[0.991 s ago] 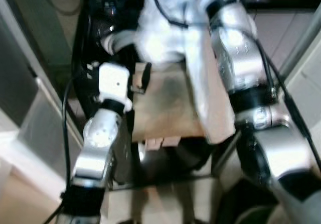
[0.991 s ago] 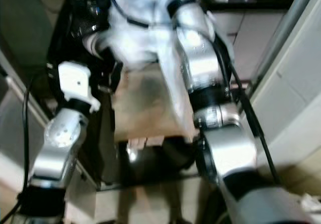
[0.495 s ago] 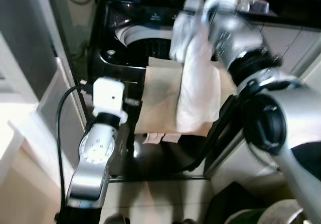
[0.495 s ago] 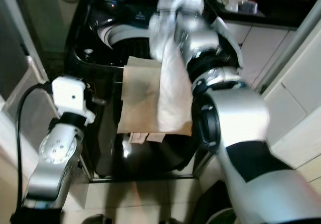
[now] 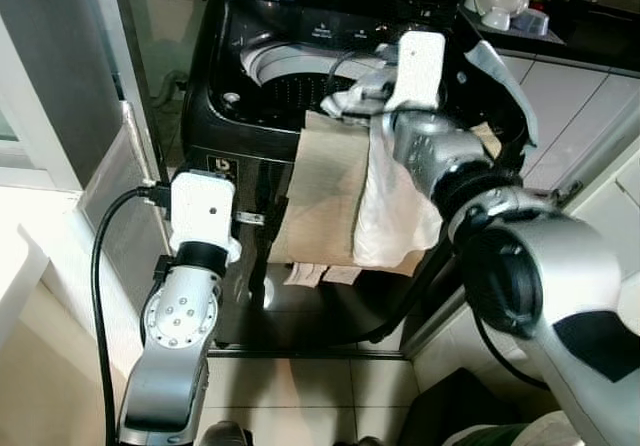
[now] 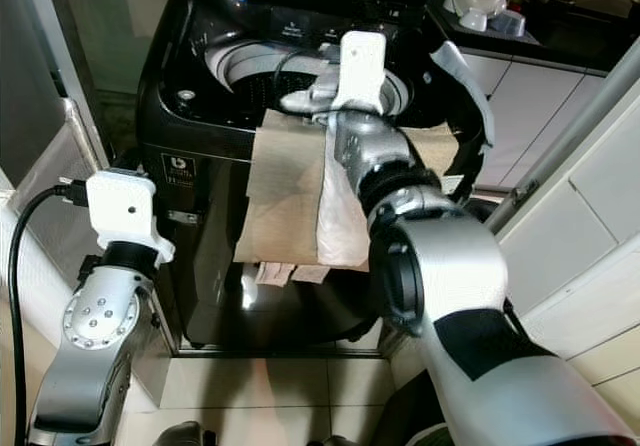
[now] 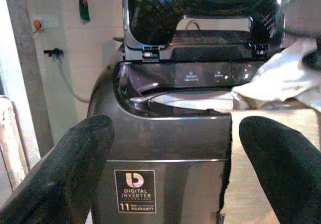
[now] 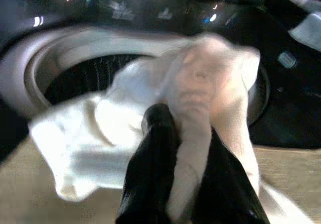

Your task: Clothes washing

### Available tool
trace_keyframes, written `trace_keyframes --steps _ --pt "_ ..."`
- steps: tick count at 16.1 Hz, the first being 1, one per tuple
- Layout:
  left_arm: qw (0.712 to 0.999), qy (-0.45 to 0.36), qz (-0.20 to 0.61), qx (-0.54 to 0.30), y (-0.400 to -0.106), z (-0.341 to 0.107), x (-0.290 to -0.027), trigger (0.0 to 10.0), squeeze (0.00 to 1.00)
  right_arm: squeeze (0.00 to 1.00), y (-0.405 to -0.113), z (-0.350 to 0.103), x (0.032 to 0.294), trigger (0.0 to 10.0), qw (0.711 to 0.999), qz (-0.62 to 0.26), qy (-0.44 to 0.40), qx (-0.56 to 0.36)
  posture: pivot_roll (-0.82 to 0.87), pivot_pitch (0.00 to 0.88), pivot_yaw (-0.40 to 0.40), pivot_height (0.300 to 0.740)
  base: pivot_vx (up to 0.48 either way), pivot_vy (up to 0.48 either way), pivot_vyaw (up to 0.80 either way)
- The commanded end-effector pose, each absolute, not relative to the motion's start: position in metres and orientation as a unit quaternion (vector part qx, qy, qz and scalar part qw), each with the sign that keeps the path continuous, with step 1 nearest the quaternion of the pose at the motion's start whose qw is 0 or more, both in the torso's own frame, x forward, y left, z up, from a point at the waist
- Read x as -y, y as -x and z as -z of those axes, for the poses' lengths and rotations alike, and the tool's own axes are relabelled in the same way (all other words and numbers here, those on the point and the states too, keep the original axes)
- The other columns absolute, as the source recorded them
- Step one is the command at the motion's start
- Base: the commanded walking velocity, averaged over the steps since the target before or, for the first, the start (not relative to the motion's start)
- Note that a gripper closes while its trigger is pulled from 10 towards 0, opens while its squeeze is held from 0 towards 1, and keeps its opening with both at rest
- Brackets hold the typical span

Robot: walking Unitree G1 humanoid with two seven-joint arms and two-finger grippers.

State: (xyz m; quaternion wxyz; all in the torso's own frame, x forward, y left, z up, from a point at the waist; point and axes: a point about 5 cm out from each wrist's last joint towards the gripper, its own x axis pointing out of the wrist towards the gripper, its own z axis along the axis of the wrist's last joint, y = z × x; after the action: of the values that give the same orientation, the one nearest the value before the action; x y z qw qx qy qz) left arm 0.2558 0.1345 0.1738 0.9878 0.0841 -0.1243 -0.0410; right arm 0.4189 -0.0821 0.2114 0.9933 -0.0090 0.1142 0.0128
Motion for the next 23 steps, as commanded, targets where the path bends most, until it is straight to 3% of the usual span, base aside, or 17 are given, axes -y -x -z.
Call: trace_keyframes --steps 1,2,3,4,5,6,15,16,19,23 --pt "0.987 -0.084 0.050 0.128 -0.254 -0.178 -0.129 10.0 0.00 0.00 -0.415 -0.193 0.087 0.0 0.989 -0.014 0.023 -0.145 0.22 0.028 -0.147 0.740 0.000 0.000 0.00" --pt "0.987 -0.085 0.051 0.125 -0.253 -0.178 -0.129 10.0 0.00 0.00 -0.414 -0.188 0.086 2.0 0.988 -0.023 0.017 -0.154 0.22 0.030 -0.144 0.740 0.000 0.000 0.00" --pt "0.987 -0.086 0.052 0.124 -0.252 -0.178 -0.130 10.0 0.00 0.00 -0.414 -0.188 0.085 10.0 0.988 -0.029 0.020 -0.151 0.22 0.030 -0.143 0.740 0.000 0.000 0.00" --pt "0.987 -0.087 0.051 0.122 -0.251 -0.178 -0.131 10.0 0.00 0.00 -0.414 -0.189 0.087 10.0 0.989 -0.024 0.030 -0.146 0.22 0.031 -0.140 0.740 0.000 0.000 0.00" --pt "0.988 -0.088 0.051 0.120 -0.251 -0.178 -0.132 10.0 0.00 0.91 -0.416 -0.194 0.090 10.0 0.990 -0.011 0.033 -0.135 0.23 0.030 -0.138 0.740 0.000 0.000 0.00" --pt "0.988 -0.089 0.050 0.119 -0.251 -0.178 -0.132 10.0 0.00 1.00 -0.417 -0.198 0.090 10.0 0.991 -0.010 0.036 -0.125 0.23 0.029 -0.135 0.740 0.000 0.000 0.00" --pt "0.987 -0.093 0.056 0.118 -0.254 -0.179 -0.132 10.0 0.00 1.00 -0.426 -0.250 0.092 10.0 0.995 0.008 0.099 0.002 0.22 0.008 -0.128 0.740 0.000 0.000 0.00" --pt "0.986 -0.098 0.060 0.120 -0.255 -0.180 -0.130 10.0 0.00 0.00 -0.426 -0.253 0.093 10.0 0.995 0.001 0.099 0.013 0.22 0.001 -0.129 0.740 0.000 0.000 0.00" --pt "0.985 -0.102 0.058 0.125 -0.259 -0.181 -0.129 10.0 0.00 0.00 -0.427 -0.285 0.099 10.0 0.993 0.010 0.075 0.095 0.22 0.000 -0.140 0.740 0.000 0.000 0.00" --pt "0.986 -0.088 0.059 0.129 -0.266 -0.181 -0.129 10.0 0.00 0.00 -0.418 -0.356 0.116 10.0 0.961 0.021 0.057 0.271 0.17 0.000 -0.125 0.740 0.000 0.000 0.00"
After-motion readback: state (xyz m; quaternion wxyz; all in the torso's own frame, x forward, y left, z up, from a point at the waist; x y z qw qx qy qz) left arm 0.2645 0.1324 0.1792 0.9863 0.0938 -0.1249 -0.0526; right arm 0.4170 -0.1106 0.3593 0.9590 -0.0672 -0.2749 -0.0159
